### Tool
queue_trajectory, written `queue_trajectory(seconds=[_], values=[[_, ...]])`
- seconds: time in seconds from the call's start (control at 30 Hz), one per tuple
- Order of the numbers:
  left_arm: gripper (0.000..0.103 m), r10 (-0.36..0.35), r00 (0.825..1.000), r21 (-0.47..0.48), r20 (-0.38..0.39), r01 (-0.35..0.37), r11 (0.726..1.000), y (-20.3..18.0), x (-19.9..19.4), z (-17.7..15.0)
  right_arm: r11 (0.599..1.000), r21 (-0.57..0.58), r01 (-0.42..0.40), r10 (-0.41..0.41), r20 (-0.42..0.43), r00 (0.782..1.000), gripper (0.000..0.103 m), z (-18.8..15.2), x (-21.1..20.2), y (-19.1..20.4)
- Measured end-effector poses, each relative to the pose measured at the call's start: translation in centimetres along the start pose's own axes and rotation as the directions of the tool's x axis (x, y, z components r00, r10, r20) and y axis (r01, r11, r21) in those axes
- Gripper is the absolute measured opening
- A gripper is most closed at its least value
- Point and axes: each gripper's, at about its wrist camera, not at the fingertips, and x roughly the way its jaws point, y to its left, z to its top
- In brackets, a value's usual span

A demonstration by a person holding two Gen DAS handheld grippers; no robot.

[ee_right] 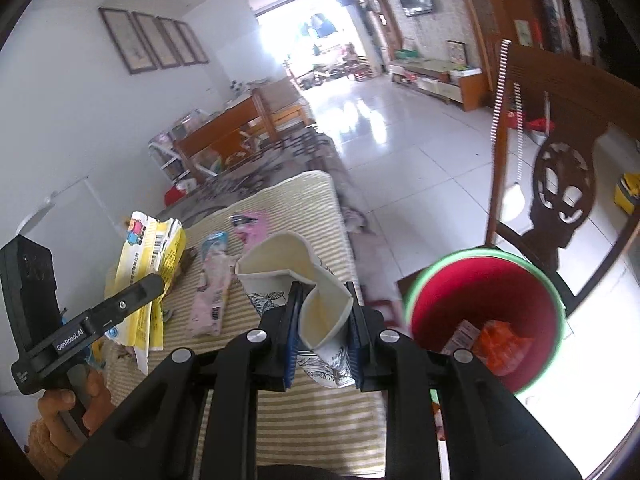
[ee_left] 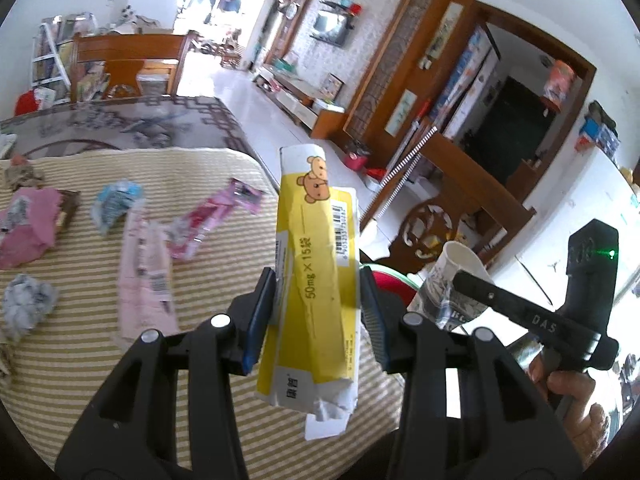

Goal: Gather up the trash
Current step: 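Carry the yellow box with the left tool while the right tool carries the cup to the red bin, then open both tools over the red bin to drop the box and cup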

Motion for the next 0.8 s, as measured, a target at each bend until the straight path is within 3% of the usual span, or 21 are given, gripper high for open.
queue_trajectory(seconds=[0.33, 0.8], values=[[0.041, -0.028, 0.996, 0.143, -0.082, 0.039, 0.989, -4.6, 3.9, -0.4, 0.992, 0.112, 0.067, -0.069, 0.02, 0.997, 0.02, -0.5, -1.4, -5.6], [0.041, -0.116, 0.971, 0.188, -0.207, 0.156, 0.97, -9.0, 10.2, -0.3, 0.962, 0.217, 0.164, -0.173, 0.026, 0.985, 0.02, -1.2, -2.7, -11.4]])
